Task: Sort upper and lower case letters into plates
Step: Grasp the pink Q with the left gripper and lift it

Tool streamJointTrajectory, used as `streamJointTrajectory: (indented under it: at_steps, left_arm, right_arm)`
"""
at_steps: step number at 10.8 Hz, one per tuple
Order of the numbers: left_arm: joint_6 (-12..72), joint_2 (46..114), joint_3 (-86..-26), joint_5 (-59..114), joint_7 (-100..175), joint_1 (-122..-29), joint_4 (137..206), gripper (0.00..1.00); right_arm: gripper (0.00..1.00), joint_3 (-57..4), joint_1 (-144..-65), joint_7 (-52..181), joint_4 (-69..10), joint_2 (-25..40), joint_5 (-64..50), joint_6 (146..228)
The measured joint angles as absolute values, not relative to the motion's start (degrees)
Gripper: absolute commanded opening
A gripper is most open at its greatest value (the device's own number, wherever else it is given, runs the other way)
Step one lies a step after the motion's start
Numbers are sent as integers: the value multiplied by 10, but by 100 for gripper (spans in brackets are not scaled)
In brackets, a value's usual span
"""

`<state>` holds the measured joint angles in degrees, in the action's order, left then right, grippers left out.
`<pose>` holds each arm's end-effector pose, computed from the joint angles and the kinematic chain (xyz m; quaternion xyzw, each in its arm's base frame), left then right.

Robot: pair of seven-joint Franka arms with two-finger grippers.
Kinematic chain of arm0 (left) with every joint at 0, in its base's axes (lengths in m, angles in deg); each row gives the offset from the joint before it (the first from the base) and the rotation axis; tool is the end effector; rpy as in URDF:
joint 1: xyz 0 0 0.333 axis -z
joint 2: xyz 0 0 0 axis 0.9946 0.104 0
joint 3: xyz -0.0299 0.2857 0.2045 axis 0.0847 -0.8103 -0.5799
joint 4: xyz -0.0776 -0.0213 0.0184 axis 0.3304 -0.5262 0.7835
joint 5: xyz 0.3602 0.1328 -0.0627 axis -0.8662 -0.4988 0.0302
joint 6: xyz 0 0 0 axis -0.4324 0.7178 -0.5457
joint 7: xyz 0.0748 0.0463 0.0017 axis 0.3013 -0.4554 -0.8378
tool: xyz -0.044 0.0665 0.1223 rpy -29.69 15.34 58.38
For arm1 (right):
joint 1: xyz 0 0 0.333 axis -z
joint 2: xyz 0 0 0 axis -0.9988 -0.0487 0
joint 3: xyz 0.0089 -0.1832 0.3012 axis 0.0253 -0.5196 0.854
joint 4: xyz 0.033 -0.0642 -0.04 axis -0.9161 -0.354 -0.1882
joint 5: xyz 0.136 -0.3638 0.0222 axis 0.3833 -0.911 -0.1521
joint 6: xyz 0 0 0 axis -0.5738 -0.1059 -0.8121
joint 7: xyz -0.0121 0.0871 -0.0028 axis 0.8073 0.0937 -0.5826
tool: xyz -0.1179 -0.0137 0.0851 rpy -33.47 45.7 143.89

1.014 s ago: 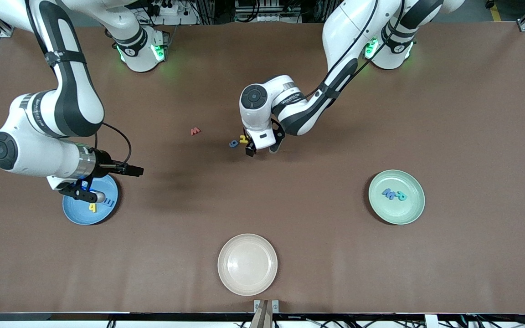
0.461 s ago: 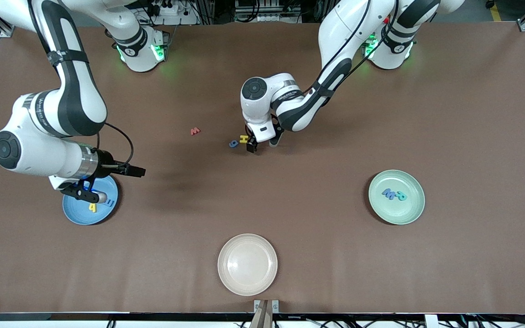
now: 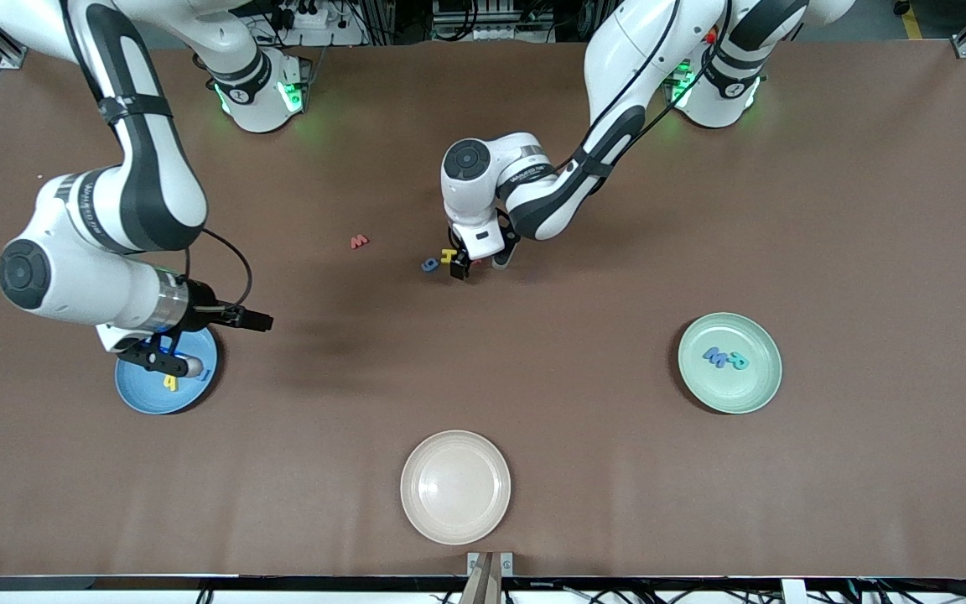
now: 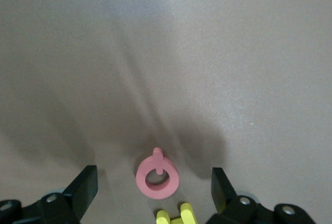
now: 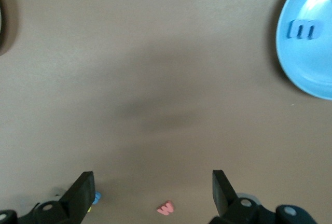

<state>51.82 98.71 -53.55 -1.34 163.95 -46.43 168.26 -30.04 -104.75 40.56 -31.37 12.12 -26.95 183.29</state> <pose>0.3990 -0.5752 0.1641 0.8410 0.5408 -0.0088 0.0125 0.6192 0.1333 0.3682 -0.9800 0.1504 0.0938 0.0908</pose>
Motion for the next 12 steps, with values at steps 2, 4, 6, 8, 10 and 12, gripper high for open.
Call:
streamJointTrajectory:
  at_steps: [2, 4, 6, 8, 10, 12]
  left_arm:
    - [518, 987, -536, -16, 1640, -463, 1683, 89]
    - [521, 987, -537, -27, 1640, -464, 1683, 85]
    - [531, 987, -539, -27, 1640, -464, 1685, 79]
    - [540, 987, -541, -27, 1640, -464, 1685, 73]
    - [543, 990, -541, -27, 1640, -464, 1686, 33]
    - [547, 990, -541, -28, 1640, -464, 1686, 0]
  right_arm:
    - [100, -300, -1089, 358, -324, 118, -270, 1877]
    - [100, -300, -1109, 345, -348, 115, -270, 1916]
    - [100, -302, -1108, 341, -370, 114, -270, 1925]
    - [100, -301, -1116, 305, -375, 114, -270, 1936]
    - [100, -300, -1141, 256, -379, 114, -270, 1953]
    - [100, -300, -1148, 235, -386, 113, -270, 1960]
